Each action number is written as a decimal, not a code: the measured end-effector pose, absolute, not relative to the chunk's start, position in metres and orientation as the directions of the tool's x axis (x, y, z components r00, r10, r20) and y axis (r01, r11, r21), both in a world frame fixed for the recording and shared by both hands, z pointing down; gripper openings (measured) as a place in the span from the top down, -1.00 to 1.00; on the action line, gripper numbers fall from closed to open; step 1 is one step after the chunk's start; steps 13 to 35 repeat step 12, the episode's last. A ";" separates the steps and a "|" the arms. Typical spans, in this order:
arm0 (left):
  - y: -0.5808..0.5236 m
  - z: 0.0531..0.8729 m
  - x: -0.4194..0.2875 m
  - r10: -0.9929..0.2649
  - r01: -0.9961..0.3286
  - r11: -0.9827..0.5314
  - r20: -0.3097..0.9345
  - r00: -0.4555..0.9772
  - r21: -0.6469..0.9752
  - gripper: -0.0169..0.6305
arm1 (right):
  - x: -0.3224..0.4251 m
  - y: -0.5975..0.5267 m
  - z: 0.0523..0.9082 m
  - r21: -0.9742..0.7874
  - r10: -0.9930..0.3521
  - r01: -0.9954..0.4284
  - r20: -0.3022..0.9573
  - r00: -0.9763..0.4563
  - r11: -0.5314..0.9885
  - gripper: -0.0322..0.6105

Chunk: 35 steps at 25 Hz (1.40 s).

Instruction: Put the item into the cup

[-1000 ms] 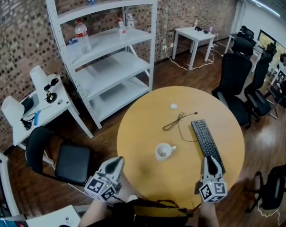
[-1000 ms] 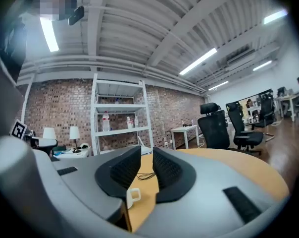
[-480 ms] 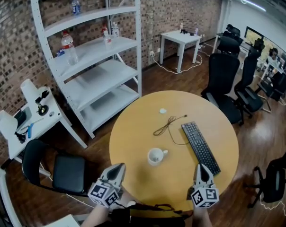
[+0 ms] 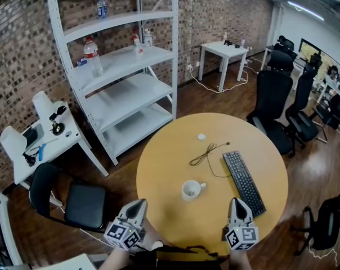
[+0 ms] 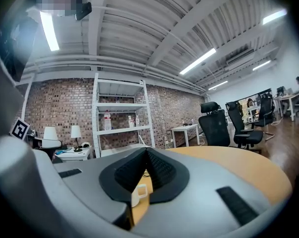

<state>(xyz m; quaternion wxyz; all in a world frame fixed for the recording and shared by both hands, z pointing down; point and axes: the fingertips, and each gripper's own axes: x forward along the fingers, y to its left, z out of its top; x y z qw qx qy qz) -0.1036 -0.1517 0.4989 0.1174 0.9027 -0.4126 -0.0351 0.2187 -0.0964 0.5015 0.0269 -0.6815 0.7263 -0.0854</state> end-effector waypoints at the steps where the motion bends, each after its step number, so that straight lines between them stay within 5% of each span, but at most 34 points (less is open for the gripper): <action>1: -0.151 0.498 -0.106 -0.756 -0.739 -0.628 0.032 0.653 0.242 0.93 | 0.219 -0.096 0.502 -0.162 -0.995 -0.985 0.080 -0.065 0.051 0.87; 35: -0.151 0.488 -0.117 -0.766 -0.748 -0.625 0.009 0.643 0.225 0.93 | 0.225 -0.087 0.506 -0.142 -0.995 -0.989 0.092 -0.045 0.031 0.87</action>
